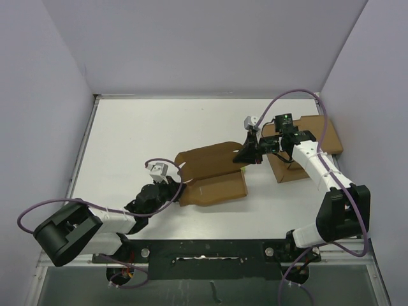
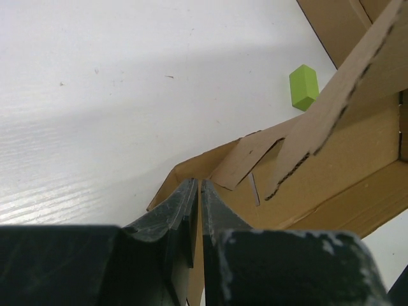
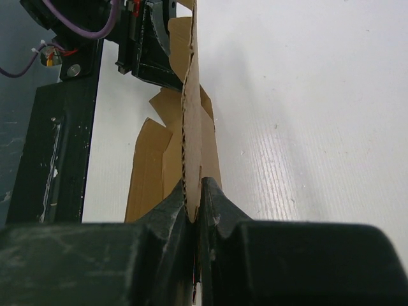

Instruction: Fold the paper box

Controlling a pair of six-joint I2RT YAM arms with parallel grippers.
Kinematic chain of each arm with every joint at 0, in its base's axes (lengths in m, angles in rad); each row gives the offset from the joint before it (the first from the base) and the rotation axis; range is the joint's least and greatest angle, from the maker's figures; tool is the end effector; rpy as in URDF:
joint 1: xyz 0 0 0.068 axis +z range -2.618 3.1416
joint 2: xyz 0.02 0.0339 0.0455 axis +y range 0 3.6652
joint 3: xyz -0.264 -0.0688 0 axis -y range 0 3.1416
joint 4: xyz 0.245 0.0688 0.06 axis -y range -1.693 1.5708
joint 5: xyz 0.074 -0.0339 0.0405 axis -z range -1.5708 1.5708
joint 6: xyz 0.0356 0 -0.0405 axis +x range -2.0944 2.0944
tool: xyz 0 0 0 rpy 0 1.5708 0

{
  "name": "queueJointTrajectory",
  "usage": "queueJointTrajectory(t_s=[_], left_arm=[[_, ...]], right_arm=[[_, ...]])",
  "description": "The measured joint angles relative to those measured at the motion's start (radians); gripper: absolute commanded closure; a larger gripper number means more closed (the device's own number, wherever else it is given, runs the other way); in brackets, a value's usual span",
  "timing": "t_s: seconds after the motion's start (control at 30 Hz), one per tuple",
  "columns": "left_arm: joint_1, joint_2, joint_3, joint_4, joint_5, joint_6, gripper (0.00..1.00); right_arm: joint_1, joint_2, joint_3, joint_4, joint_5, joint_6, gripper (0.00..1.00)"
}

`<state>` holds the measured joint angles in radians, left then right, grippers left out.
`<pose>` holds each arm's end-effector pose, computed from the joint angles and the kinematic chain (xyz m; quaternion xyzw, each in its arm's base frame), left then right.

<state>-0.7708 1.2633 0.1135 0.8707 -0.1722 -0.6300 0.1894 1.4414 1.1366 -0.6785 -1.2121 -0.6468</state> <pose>0.1476 -0.1348 0.1360 0.0043 0.7973 -0.3340 0.5027 0.2742 0.0865 0.2870 -0.4701 0.6520 0.4771 0.3554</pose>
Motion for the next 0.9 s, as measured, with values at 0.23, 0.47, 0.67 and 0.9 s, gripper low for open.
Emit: queueJointTrajectory(t_s=[0.23,0.47,0.67,0.9], left_arm=[[0.000,0.078,0.004,0.124,0.028,0.042,0.95],[-0.006,0.120,0.004,0.207,0.055,0.052,0.95],[-0.014,0.149,0.004,0.245,0.065,0.060,0.95],[-0.026,0.210,0.015,0.285,0.063,0.059,0.95]], right_arm=[[-0.001,0.011,-0.015,0.035,0.005,0.028,1.00],[-0.004,0.011,-0.042,0.109,0.029,0.109,1.00],[-0.007,0.011,-0.088,0.202,0.053,0.201,1.00],[-0.006,0.011,-0.126,0.284,0.080,0.298,1.00]])
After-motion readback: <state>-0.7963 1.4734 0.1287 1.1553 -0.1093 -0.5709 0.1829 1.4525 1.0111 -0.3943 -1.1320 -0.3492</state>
